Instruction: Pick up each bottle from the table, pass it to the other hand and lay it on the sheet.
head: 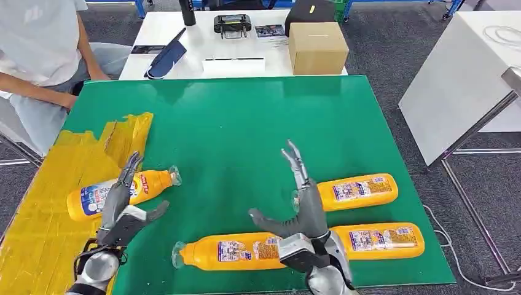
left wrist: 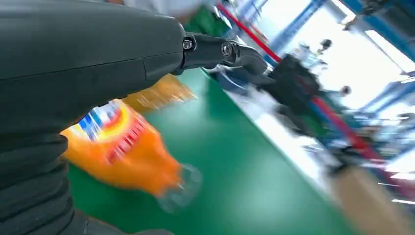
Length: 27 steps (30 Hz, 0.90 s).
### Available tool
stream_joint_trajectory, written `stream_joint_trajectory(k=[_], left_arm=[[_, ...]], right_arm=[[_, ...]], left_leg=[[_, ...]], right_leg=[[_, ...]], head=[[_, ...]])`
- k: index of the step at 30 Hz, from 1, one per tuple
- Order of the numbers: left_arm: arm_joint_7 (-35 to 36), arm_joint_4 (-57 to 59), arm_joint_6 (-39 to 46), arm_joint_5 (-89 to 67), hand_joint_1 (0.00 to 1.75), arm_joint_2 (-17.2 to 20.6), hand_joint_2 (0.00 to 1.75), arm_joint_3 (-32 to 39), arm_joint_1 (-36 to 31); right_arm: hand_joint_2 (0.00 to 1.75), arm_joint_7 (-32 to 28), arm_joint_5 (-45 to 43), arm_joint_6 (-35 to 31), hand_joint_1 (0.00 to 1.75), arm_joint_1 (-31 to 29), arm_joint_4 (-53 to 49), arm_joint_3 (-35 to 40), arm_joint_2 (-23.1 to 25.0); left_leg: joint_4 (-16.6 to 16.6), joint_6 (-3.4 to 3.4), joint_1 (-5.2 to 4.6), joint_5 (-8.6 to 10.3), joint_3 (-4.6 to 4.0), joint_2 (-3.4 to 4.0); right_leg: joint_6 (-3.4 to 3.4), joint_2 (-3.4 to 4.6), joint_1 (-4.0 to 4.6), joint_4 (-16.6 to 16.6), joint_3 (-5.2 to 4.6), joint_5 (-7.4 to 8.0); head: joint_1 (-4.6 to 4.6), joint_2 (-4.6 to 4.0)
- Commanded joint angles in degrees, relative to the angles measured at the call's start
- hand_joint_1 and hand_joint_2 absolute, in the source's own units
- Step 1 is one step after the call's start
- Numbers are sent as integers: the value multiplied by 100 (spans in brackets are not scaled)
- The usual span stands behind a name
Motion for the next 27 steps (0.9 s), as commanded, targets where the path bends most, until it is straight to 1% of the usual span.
stream_joint_trajectory(k=[1,3,5,7,10,11,13,14,17,18,19,20,23,24,25,27], left_arm=[[-314,-1074,-1080,981,0,-441,175,790,367],[-343,-1024,-1099,982,0,-472,175,816,345],[-422,-945,-1266,1142,0,-547,175,879,290],[-454,-830,-1402,1248,0,-608,175,877,209],[-450,-801,-1399,1243,0,-625,175,867,187],[-450,-801,-1399,1243,0,-625,175,867,187],[-450,-801,-1399,1243,0,-625,175,867,187],[-450,-801,-1399,1243,0,-625,175,867,187],[-463,-696,-1443,1270,0,-662,175,813,120],[-462,-657,-1443,1275,0,-683,175,775,95],[-474,-633,-1430,1287,0,-706,175,750,84],[-487,-616,-1418,1318,0,-747,175,734,90],[-497,-536,-1395,1394,0,-765,175,692,99],[-500,-506,-1394,1405,0,-759,175,681,104],[-503,-496,-1393,1416,0,-764,175,683,111],[-506,-495,-1389,1435,0,-776,175,700,157]], right_arm=[[175,503,903,543,0,-571,895,1126,-598],[175,571,1010,647,0,-629,974,1243,-654],[175,841,1255,1026,0,-819,1166,1550,-790],[175,950,1422,1256,0,-1039,1514,1871,-907],[175,940,1405,1248,0,-1054,1610,1895,-919],[175,940,1405,1248,0,-1054,1610,1895,-919],[175,940,1405,1248,0,-1054,1610,1895,-919],[175,940,1405,1248,0,-1054,1610,1895,-919],[175,1002,1513,1446,0,-1281,1884,2262,-1007],[175,1014,1478,1484,0,-1330,2009,2359,-1008],[175,1024,1456,1508,0,-1363,2122,2446,-1006],[175,1018,1456,1510,0,-1394,2231,2526,-1011],[175,1061,1454,1594,0,-1528,2477,2807,-1121],[175,1075,1465,1642,0,-1583,2536,2910,-1189],[175,1092,1475,1664,0,-1608,2556,2956,-1263],[175,1230,1593,1600,0,-1663,2505,3018,-1473]], left_leg=[[-2,-1,9,-8,20,8],[-4,0,9,-7,20,8],[-5,0,5,-4,18,7],[-6,0,7,-3,18,9],[-8,0,9,-2,23,1],[-5,0,3,0,12,-3],[-6,-1,9,-5,25,-5],[-5,-1,5,-4,19,-1],[-6,-2,9,-8,30,0],[-6,-1,4,-1,18,-4],[-8,-2,8,-4,29,-6],[-7,-1,5,0,18,-6],[-9,0,6,0,25,-7],[-10,0,9,-2,32,-7],[-9,0,5,-1,22,-4],[-10,1,7,-4,34,-7]], right_leg=[[-4,10,9,-13,23,0],[-3,10,8,-14,23,1],[-2,9,4,-12,20,2],[-2,10,5,-13,20,4],[-3,3,7,-18,29,4],[-2,-2,0,-9,16,1],[-4,-2,6,-16,33,-1],[-4,2,2,-11,23,-1],[-7,4,6,-16,35,-2],[-4,-2,1,-11,22,0],[-6,-2,5,-16,35,-1],[-3,-4,2,-13,21,2],[-3,-5,4,-17,30,2],[-4,-4,7,-22,38,3],[-2,-2,3,-16,26,2],[-3,-3,5,-22,40,1]], head=[[0,0],[0,0],[0,0],[0,0],[0,0],[0,0],[2,0],[2,0],[2,0],[0,0],[0,0],[0,0],[2,0],[0,0],[0,0],[0,0]])
